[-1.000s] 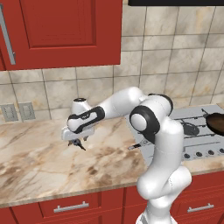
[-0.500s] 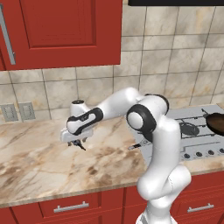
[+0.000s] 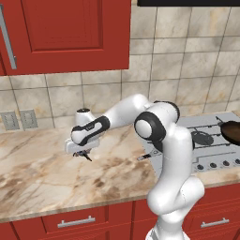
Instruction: Place both pans onto different burners. Then place the mushroom and the fish on different pans.
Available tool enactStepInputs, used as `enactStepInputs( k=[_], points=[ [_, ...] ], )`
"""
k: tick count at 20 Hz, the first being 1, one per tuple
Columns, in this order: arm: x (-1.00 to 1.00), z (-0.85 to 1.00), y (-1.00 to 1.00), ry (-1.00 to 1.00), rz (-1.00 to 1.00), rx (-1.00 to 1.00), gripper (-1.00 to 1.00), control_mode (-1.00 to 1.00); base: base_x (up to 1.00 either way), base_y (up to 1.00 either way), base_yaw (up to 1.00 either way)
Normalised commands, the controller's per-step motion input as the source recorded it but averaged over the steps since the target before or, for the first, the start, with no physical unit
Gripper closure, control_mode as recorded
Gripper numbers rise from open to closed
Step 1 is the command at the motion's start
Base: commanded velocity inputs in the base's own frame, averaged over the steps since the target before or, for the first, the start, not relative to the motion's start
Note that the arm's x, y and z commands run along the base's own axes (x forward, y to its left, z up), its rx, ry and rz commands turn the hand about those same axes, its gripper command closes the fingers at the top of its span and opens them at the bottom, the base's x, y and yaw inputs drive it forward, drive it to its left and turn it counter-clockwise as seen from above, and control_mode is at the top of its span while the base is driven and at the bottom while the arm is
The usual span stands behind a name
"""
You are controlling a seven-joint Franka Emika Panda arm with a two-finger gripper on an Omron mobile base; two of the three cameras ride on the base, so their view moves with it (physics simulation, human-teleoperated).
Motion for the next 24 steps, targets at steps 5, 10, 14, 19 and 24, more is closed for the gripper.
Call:
enactStepInputs(
  k=[5, 10, 14, 19, 24],
  points=[
    [0.00, 0.00, 0.00, 0.00, 0.00, 0.00, 1.00, -1.00, 0.00, 0.00, 0.00],
    [0.00, 0.13, -0.01, 0.00, 0.00, 0.00, 1.00, -1.00, 0.00, 0.00, 0.00],
    [-0.08, 0.25, -0.10, 0.00, 0.00, 0.00, 1.00, -1.00, 0.00, 0.00, 0.00],
    [-0.24, 0.19, -0.15, 0.00, 0.00, 0.00, 1.00, -1.00, 0.00, 0.00, 0.00],
    [-0.38, 0.12, -0.20, 0.00, 0.00, 0.00, 1.00, -1.00, 0.00, 0.00, 0.00]
  ],
)
